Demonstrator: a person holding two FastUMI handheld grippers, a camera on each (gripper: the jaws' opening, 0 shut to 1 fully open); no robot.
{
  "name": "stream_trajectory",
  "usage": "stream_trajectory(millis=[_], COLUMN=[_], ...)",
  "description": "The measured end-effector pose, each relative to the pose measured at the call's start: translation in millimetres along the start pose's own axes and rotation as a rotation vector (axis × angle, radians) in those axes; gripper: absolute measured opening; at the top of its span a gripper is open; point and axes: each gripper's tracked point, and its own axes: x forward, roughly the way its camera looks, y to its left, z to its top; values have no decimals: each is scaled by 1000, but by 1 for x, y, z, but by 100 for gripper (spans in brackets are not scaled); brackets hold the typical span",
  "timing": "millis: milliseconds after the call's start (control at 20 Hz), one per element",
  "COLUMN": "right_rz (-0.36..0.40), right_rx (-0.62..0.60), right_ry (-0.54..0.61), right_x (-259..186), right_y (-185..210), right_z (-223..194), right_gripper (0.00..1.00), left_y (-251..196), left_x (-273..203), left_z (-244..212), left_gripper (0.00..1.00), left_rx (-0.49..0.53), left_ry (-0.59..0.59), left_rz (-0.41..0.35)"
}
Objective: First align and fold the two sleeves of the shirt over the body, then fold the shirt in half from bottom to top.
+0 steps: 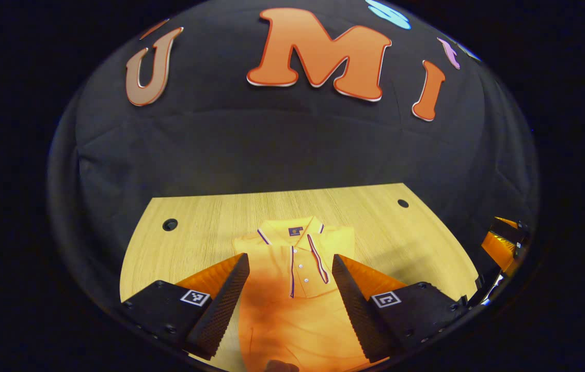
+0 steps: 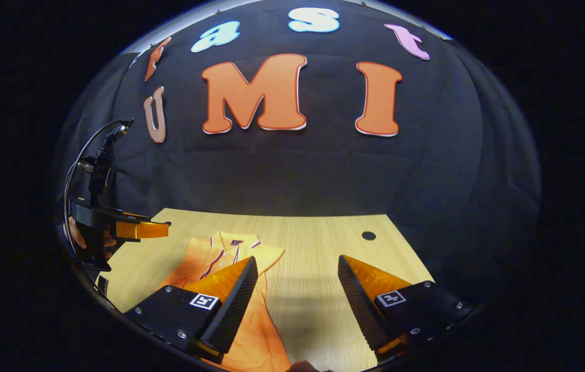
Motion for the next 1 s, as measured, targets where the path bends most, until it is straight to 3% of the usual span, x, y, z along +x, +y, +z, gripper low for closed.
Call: stream_trajectory(millis=[350, 650, 800, 1000], right_rz=[118, 197, 214, 206], right_rx=[-137, -132, -151, -166], right_ry=[-271, -281, -180, 70], right_x=[-29, -47, -41, -32], right_y=[35, 59, 59, 55], right_z=[33, 9, -32, -109], right_gripper=[95, 96, 97, 99], left_y=[3, 5, 10, 14], left_x=[-93, -168, -165, -152], left_z=[11, 14, -31, -98], left_gripper=[97, 97, 96, 96], left_rx=[5, 67, 71, 8], left_ry=[-352, -518, -433, -260], left_rz=[77, 194, 216, 199])
